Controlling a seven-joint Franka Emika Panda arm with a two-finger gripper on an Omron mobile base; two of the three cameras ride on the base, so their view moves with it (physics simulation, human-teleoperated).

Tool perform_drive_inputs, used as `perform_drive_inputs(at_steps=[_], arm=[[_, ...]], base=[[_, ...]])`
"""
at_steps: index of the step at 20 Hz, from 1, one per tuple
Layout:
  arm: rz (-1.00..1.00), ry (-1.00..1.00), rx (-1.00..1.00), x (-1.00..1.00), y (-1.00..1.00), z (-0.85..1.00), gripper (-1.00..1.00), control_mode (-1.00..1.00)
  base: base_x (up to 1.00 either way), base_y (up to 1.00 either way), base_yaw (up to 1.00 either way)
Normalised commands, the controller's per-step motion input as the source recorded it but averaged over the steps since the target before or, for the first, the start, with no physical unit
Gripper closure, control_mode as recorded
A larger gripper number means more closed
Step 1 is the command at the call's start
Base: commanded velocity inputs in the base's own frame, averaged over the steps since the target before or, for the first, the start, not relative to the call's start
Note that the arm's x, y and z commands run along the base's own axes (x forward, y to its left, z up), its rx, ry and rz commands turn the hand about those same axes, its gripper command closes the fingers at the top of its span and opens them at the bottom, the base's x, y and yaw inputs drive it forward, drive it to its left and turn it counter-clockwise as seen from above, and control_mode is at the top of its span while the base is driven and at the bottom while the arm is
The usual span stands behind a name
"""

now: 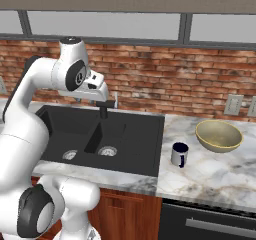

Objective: Pick the mug and place it in the sink. Pick the bowl and place it in the open cabinet and then close the cabinet.

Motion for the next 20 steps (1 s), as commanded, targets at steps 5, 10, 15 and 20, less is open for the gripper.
perform_drive_inputs(at_steps=[5,10,15,20], arm=[[0.0,-0.02,0.0,-0.23,0.0,-0.01,-1.0,-1.0],[0.0,0.04,0.0,-0.09,-0.09,-0.08,-1.0,-1.0],[0.05,0.08,0.0,0.0,-0.34,0.0,-1.0,-1.0],[0.13,0.05,0.0,0.0,-0.44,0.0,-1.0,-1.0]], base=[[0.0,0.0,0.0],[0.0,0.0,0.0],[0.0,0.0,0.0],[0.0,0.0,0.0]])
